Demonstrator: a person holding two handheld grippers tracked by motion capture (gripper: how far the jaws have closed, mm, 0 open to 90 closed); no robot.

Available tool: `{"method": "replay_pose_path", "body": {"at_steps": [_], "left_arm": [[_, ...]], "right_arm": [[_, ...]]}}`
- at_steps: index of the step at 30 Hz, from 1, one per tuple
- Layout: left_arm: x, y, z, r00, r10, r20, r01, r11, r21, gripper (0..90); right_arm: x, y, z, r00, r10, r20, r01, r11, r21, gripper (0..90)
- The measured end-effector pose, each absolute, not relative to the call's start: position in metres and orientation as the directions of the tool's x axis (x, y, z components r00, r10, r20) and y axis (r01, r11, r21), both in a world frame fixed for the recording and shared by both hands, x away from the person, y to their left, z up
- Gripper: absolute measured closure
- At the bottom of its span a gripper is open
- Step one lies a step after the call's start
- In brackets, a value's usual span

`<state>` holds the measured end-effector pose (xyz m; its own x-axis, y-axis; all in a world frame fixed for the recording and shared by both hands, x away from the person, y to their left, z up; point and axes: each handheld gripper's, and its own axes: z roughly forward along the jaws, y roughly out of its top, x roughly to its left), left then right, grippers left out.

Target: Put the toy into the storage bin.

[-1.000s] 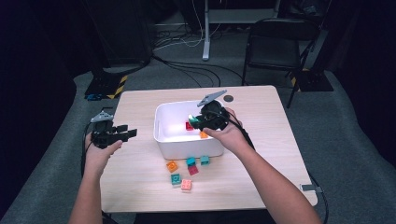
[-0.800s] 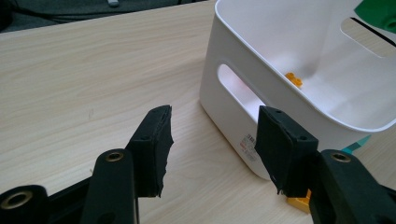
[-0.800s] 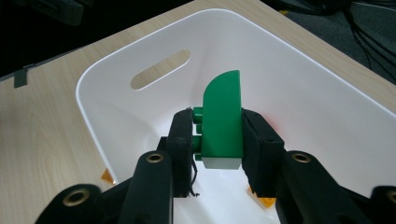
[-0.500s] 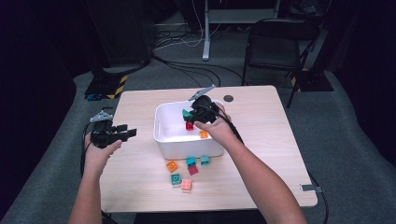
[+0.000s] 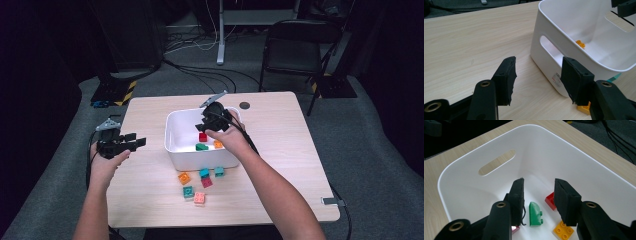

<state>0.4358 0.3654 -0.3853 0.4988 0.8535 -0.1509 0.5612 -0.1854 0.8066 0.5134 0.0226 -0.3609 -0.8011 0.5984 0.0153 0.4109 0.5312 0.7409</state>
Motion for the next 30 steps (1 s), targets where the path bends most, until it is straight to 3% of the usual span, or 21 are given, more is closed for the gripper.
{"method": "replay_pose_path", "body": {"at_steps": [30], "left_arm": [[0.435,0.364,-0.386,0.491,0.860,-0.138,0.565,-0.193,0.802,45.3]], "right_arm": [[0.425,-0.007,-0.348,-0.859,0.511,0.016,0.312,0.499,0.808,53.1]]}}
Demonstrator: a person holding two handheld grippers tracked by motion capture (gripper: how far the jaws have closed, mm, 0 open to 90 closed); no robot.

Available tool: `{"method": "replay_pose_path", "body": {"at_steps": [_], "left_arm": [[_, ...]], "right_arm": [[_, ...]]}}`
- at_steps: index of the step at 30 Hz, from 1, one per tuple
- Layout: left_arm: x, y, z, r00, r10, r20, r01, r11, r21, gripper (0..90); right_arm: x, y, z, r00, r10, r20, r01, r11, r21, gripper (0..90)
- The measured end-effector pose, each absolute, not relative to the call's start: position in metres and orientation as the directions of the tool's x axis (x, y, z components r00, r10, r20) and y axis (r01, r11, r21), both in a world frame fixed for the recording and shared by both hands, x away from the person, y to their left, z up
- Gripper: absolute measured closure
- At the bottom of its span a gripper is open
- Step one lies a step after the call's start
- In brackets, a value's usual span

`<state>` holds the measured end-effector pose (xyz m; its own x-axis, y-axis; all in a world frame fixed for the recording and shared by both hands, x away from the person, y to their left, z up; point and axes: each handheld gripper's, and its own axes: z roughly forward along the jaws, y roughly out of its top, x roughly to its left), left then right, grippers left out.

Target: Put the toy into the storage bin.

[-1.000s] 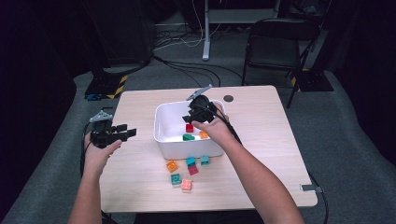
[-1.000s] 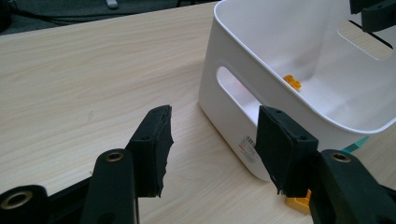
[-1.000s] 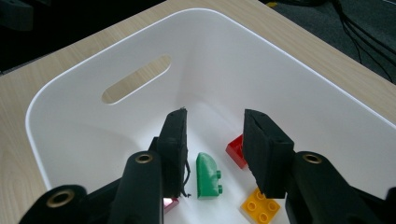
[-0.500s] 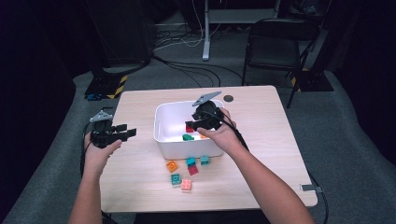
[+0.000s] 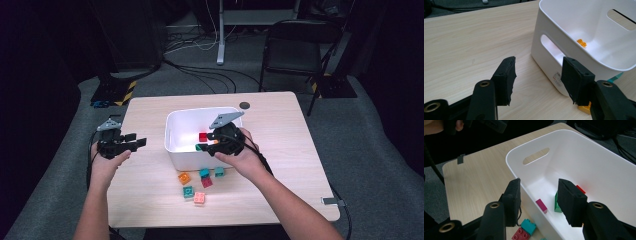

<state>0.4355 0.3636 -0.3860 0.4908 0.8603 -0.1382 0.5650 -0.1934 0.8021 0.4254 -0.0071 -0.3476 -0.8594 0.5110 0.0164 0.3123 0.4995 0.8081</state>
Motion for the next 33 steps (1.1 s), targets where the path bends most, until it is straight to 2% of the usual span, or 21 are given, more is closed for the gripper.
{"method": "replay_pose_path", "body": {"at_steps": [14,33], "left_arm": [[0.435,0.363,-0.386,0.492,0.859,-0.143,0.565,-0.190,0.803,45.5],[0.436,0.361,-0.388,0.496,0.858,-0.130,0.560,-0.202,0.804,46.4]], "right_arm": [[0.390,-0.007,-0.377,-0.871,0.491,-0.009,0.282,0.514,0.810,53.5],[0.375,0.001,-0.444,-0.889,0.458,-0.004,0.289,0.567,0.772,52.8]]}}
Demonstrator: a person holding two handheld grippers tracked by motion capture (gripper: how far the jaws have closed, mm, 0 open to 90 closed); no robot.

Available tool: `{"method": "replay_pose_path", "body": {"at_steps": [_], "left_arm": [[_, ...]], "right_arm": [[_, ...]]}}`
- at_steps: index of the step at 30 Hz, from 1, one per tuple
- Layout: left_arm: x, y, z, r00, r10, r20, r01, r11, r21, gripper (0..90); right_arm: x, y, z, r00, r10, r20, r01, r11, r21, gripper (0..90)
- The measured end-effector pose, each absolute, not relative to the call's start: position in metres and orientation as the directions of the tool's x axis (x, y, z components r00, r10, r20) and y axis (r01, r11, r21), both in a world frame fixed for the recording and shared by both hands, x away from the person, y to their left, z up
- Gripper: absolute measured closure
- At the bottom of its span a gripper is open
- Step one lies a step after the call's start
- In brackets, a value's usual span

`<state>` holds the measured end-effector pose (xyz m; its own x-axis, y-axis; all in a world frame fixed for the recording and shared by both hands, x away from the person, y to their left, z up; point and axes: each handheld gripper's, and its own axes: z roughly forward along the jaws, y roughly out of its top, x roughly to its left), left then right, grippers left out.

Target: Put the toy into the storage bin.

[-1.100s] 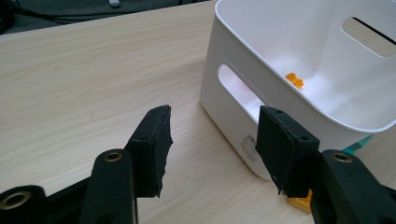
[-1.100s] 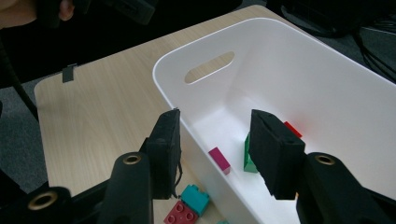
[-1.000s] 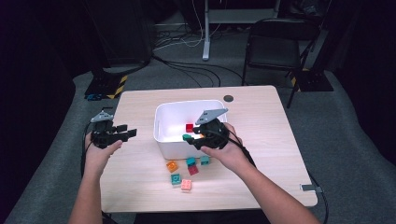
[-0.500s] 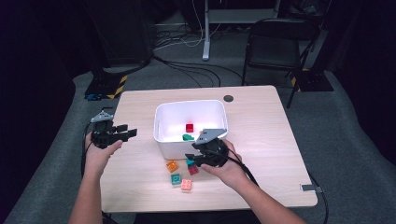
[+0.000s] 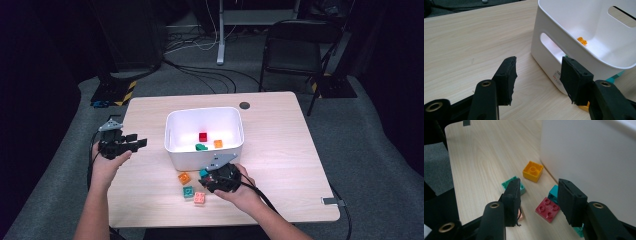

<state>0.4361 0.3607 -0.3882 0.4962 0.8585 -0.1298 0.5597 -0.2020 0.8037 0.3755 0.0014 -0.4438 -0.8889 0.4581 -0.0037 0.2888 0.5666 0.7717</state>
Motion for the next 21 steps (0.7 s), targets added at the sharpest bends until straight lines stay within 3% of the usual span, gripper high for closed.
{"method": "replay_pose_path", "body": {"at_steps": [21], "left_arm": [[0.436,0.361,-0.387,0.503,0.854,-0.134,0.559,-0.204,0.804,46.0]], "right_arm": [[0.365,0.011,-0.491,-0.907,0.419,0.052,0.316,0.593,0.741,52.2]]}}
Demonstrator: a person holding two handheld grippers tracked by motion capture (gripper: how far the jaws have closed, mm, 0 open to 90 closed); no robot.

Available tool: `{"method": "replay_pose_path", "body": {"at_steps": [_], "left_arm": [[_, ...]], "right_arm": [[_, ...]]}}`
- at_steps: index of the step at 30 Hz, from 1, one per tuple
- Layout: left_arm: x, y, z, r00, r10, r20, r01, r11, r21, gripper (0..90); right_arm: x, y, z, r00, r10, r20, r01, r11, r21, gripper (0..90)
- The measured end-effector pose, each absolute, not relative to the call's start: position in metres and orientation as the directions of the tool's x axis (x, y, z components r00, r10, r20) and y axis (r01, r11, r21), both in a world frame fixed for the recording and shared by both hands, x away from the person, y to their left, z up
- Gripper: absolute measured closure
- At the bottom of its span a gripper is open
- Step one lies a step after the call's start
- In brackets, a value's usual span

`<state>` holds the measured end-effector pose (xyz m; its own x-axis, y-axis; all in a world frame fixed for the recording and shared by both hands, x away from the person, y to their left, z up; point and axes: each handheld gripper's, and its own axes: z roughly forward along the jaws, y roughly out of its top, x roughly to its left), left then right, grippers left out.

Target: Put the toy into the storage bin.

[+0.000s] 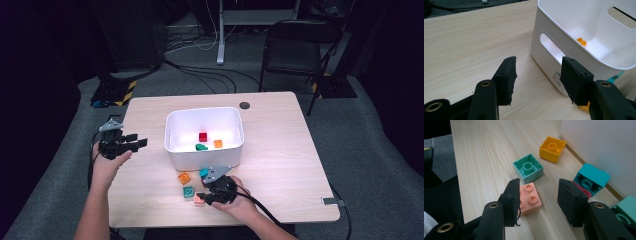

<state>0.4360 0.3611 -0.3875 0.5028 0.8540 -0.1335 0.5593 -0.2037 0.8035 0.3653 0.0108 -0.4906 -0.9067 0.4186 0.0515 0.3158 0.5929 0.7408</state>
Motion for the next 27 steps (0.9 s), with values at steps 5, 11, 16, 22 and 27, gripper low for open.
{"method": "replay_pose_path", "body": {"at_steps": [5,11,16,22,27], "left_arm": [[0.435,0.361,-0.387,0.497,0.857,-0.136,0.562,-0.198,0.803,45.9],[0.436,0.361,-0.387,0.500,0.856,-0.131,0.561,-0.205,0.802,45.9],[0.436,0.362,-0.387,0.494,0.859,-0.135,0.564,-0.199,0.801,45.9],[0.436,0.362,-0.388,0.494,0.859,-0.133,0.563,-0.200,0.802,46.0],[0.436,0.362,-0.387,0.493,0.860,-0.134,0.564,-0.199,0.801,46.0]], "right_arm": [[0.364,0.015,-0.497,-0.914,0.402,0.063,0.315,0.600,0.735,51.8],[0.363,0.022,-0.503,-0.920,0.387,0.068,0.312,0.615,0.724,49.6],[0.364,0.026,-0.508,-0.921,0.383,0.068,0.315,0.633,0.707,50.2],[0.363,0.028,-0.511,-0.923,0.379,0.074,0.321,0.646,0.693,56.1],[0.364,0.029,-0.513,-0.922,0.379,0.084,0.329,0.647,0.688,57.3]]}}
